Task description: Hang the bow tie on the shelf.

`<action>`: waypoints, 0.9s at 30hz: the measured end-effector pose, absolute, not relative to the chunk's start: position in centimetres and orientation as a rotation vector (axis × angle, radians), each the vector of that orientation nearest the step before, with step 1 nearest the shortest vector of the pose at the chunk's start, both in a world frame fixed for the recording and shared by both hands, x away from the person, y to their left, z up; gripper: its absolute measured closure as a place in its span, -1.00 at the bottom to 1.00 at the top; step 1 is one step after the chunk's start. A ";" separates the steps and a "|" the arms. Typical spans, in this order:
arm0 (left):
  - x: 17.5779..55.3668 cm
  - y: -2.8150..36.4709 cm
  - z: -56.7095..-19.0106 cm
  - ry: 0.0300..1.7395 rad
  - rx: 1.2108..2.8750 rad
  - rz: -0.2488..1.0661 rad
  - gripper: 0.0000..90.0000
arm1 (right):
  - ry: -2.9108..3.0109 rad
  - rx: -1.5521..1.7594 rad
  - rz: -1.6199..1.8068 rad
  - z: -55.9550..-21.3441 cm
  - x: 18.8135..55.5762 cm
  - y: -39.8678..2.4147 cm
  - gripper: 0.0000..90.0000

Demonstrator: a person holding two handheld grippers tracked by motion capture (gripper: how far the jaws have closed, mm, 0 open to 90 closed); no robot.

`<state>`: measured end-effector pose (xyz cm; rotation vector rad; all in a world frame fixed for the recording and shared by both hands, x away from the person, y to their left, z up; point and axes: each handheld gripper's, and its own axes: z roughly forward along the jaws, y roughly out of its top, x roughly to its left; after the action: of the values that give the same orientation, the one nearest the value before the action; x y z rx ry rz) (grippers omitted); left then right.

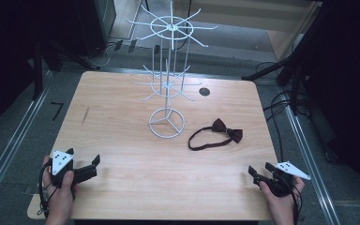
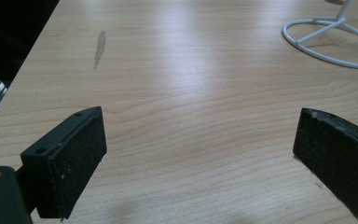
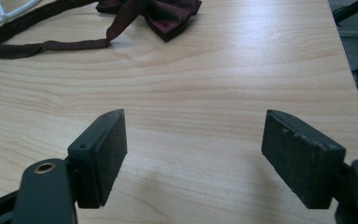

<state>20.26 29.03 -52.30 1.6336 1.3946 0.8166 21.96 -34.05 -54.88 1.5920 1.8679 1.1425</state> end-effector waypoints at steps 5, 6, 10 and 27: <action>20.1 29.0 -52.3 1.380 1.642 0.813 -0.93 | 1.926 1.548 1.125 -54.5 22.9 -32.9 -0.54; 20.1 29.0 -52.3 1.374 1.650 0.816 -0.93 | 1.926 1.548 1.125 -54.5 22.9 -32.9 -0.54; 19.9 29.0 -52.3 1.368 1.646 0.815 -0.93 | 2.000 1.473 1.069 -53.2 23.8 -31.5 -0.59; 19.9 28.7 -52.3 1.360 1.675 0.818 -0.91 | 2.279 1.348 0.846 -49.3 31.1 -25.0 -0.70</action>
<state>19.94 28.74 -52.32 1.6752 1.3601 0.8182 31.09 -24.97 -49.33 1.3478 2.2793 0.8462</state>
